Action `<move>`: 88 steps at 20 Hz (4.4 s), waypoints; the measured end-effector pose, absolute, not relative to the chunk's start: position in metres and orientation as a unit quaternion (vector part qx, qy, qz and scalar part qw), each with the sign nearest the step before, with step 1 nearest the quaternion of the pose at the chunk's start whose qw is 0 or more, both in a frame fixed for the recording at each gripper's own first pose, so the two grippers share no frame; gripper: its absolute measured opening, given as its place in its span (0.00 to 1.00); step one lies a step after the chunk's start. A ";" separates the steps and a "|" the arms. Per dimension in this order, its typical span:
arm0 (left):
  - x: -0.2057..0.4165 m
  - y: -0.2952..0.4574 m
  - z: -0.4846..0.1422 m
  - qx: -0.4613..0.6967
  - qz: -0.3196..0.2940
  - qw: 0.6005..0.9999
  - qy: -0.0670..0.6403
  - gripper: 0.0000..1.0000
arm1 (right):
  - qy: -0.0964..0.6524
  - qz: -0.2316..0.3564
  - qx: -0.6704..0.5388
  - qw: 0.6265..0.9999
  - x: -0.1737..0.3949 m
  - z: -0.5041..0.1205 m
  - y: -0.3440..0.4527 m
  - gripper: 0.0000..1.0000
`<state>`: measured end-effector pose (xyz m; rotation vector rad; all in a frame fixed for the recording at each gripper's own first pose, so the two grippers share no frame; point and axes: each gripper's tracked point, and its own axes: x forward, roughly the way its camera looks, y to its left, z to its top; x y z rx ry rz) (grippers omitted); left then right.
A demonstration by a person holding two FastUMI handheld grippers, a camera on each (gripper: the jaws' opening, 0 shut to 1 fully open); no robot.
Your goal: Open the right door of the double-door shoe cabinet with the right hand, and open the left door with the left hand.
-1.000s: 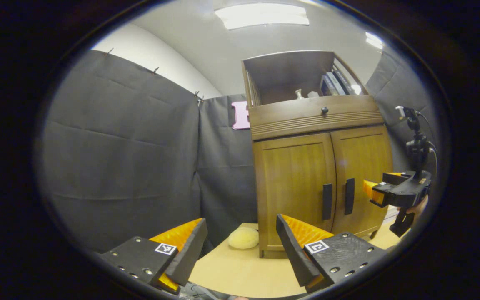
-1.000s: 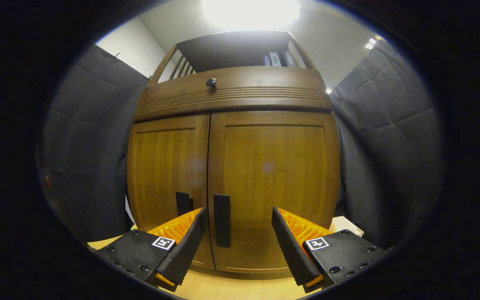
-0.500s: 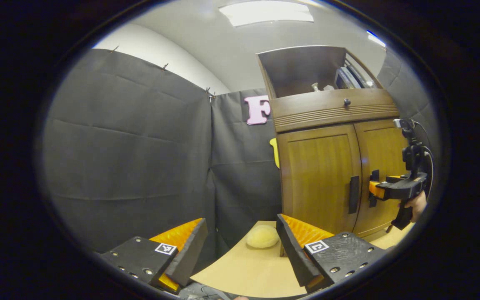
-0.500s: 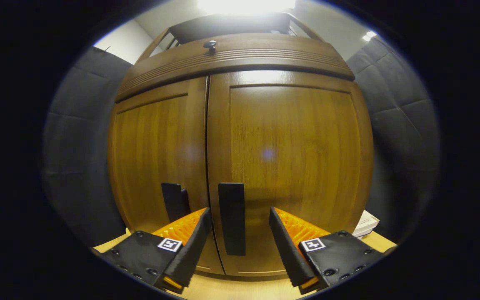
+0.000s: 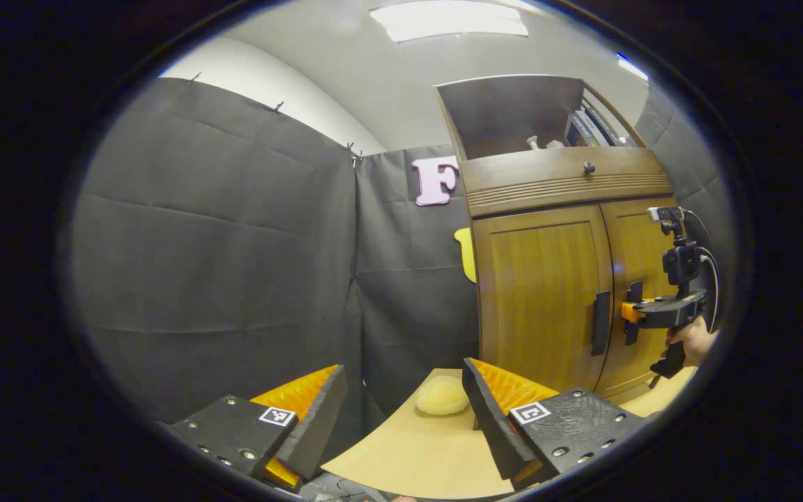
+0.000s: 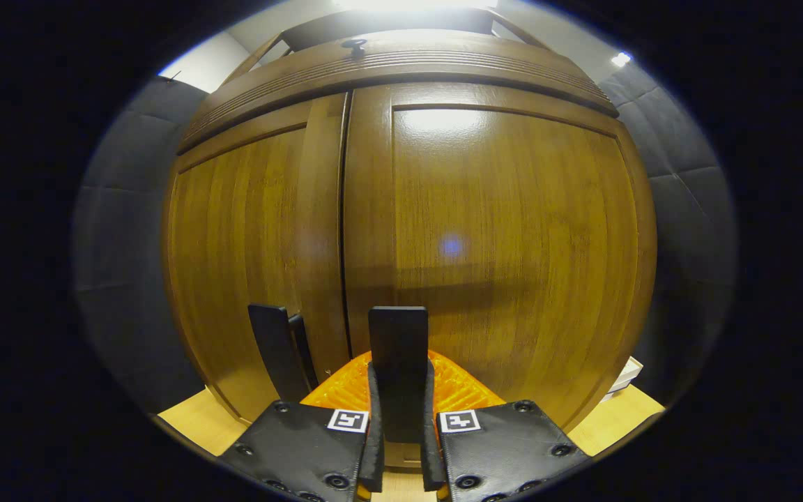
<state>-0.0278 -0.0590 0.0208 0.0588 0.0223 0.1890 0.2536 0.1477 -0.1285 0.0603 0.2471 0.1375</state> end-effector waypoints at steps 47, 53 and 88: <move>0.006 -0.096 0.015 0.008 -0.150 0.988 -0.024 0.97 | 0.155 0.038 0.035 0.987 0.057 -0.096 -0.113 0.11; 0.009 -0.100 0.014 0.011 -0.165 0.986 -0.021 0.97 | 0.153 0.016 0.026 0.988 0.047 -0.092 -0.138 0.11; 0.105 -0.133 -0.055 -0.024 -0.183 0.981 0.063 0.22 | 0.110 -0.158 0.013 0.981 -0.028 -0.028 -0.161 0.96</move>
